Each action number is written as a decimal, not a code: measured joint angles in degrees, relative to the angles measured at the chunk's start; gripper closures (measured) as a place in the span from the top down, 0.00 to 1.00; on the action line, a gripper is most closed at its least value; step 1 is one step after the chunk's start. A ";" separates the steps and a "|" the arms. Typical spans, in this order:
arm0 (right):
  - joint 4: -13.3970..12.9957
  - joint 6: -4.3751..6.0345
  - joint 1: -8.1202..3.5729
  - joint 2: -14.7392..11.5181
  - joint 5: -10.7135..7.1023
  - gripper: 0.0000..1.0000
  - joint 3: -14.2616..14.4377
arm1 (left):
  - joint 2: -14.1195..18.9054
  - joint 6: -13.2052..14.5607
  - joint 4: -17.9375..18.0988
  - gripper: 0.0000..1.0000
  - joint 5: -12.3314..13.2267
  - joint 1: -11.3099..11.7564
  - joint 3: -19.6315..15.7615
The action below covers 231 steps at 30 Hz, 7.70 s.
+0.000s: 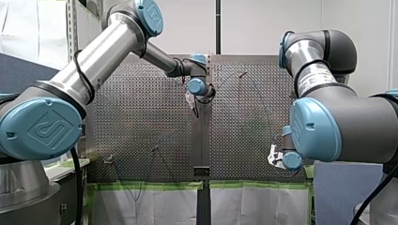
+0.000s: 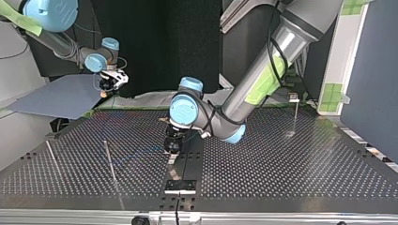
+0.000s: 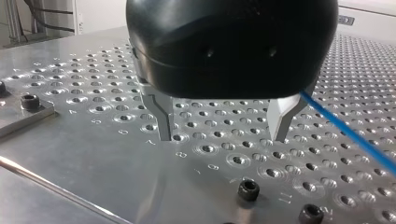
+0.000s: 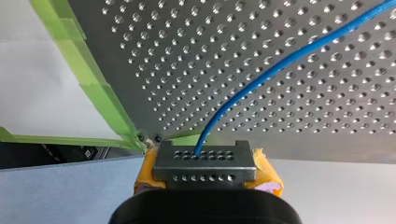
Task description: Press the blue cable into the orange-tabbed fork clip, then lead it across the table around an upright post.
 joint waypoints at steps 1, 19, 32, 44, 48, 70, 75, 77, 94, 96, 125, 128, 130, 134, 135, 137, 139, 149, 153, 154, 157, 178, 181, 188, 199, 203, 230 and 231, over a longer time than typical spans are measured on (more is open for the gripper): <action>-0.21 0.06 -0.11 0.43 0.00 0.00 -0.15 | 0.00 0.02 -0.02 1.00 0.00 0.00 0.00; -1.53 0.40 -2.30 7.20 -0.25 0.00 -5.01 | 0.00 1.15 -1.37 1.00 -0.29 -0.05 0.00; -1.69 0.27 -3.19 9.14 -1.50 0.00 -8.29 | 0.00 2.23 -4.22 1.00 -1.09 -0.36 0.00; -1.50 0.06 -4.00 9.17 -2.36 0.00 -9.02 | 0.00 2.10 -8.87 1.00 -5.25 -1.06 0.00; -1.50 0.20 -4.27 9.18 -2.37 0.00 -9.03 | 0.00 2.12 -11.02 1.00 -6.91 -1.36 0.00; -1.46 -0.22 -4.42 9.18 -2.35 0.00 -9.05 | 0.00 1.05 -14.23 1.00 -3.33 -1.59 0.01; -1.41 -0.32 -4.56 9.18 -2.11 0.00 -9.14 | 0.00 1.03 -13.79 1.00 -3.52 -1.58 0.02; -1.44 -0.35 -4.68 9.18 -2.06 0.00 -9.18 | 0.00 1.03 -13.65 1.00 -3.81 -1.58 0.01; -1.49 -0.46 -4.87 9.18 -2.11 0.00 -9.22 | 0.00 1.03 -13.33 1.00 -4.48 -1.58 0.00; -1.49 -0.46 -4.87 9.18 -2.11 0.00 -9.21 | 0.00 1.03 -13.33 1.00 -4.48 -1.58 0.00; -1.49 -0.46 -4.87 9.18 -2.11 0.00 -9.22 | 0.00 1.03 -13.33 1.00 -4.48 -1.58 0.00; -1.50 -0.46 -4.87 9.18 -2.10 0.00 -9.21 | 0.00 1.03 -13.33 1.00 -4.48 -1.58 0.00; -1.49 -0.46 -4.87 9.18 -2.11 0.00 -9.21 | 0.00 1.03 -13.33 1.00 -4.48 -1.58 0.00; -1.49 -0.46 -4.87 9.18 -2.11 0.00 -9.22 | 0.00 1.03 -13.33 1.00 -4.48 -1.58 0.00; -1.50 -0.46 -4.87 9.18 -2.11 0.00 -9.21 | 0.00 1.03 -13.33 1.00 -4.48 -1.58 0.00; -1.50 -0.46 -4.87 9.18 -2.11 0.00 -9.21 | 0.00 1.03 -13.33 1.00 -4.48 -1.58 0.00; -1.50 -0.46 -4.87 9.18 -2.11 0.00 -9.21 | 0.00 1.03 -13.33 1.00 -4.48 -1.58 0.00; -1.49 -0.47 -4.87 9.18 -2.11 0.00 -9.21 | 0.00 1.03 -13.33 1.00 -4.48 -1.58 0.00; -1.49 -0.46 -4.87 9.18 -2.11 0.00 -9.21 | 0.00 1.03 -13.33 1.00 -4.48 -1.58 0.00; -1.49 -0.46 -4.87 9.18 -2.11 0.00 -9.21 | 0.00 1.03 -13.33 1.00 -4.48 -1.58 0.00; -1.49 -0.46 -4.87 9.18 -2.11 0.00 -9.21 | 0.00 1.03 -13.33 1.00 -4.48 -1.58 0.00; -1.49 -0.46 -4.87 9.18 -2.11 0.00 -9.22 | 0.00 1.03 -13.33 1.00 -4.48 -1.58 0.00; -1.49 -0.46 -4.87 9.18 -2.11 0.00 -9.22 | 0.00 1.03 -13.33 1.00 -4.48 -1.58 0.00; -1.50 -0.46 -4.87 9.18 -2.11 0.00 -9.21 | 0.00 1.03 -13.33 1.00 -4.48 -1.58 0.00; -1.49 -0.46 -4.87 9.18 -2.11 0.00 -9.22 | 0.00 1.03 -13.33 1.00 -4.48 -1.58 0.00; -1.49 -0.46 -4.87 9.18 -2.11 0.00 -9.21 | 0.00 1.03 -13.33 1.00 -4.48 -1.58 0.00; -1.49 -0.46 -4.87 9.18 -2.11 0.00 -9.22 | 0.00 1.03 -13.33 1.00 -4.48 -1.58 0.00; -1.49 -0.47 -4.87 9.18 -2.11 0.00 -9.22 | 0.00 1.03 -13.33 1.00 -4.48 -1.58 0.00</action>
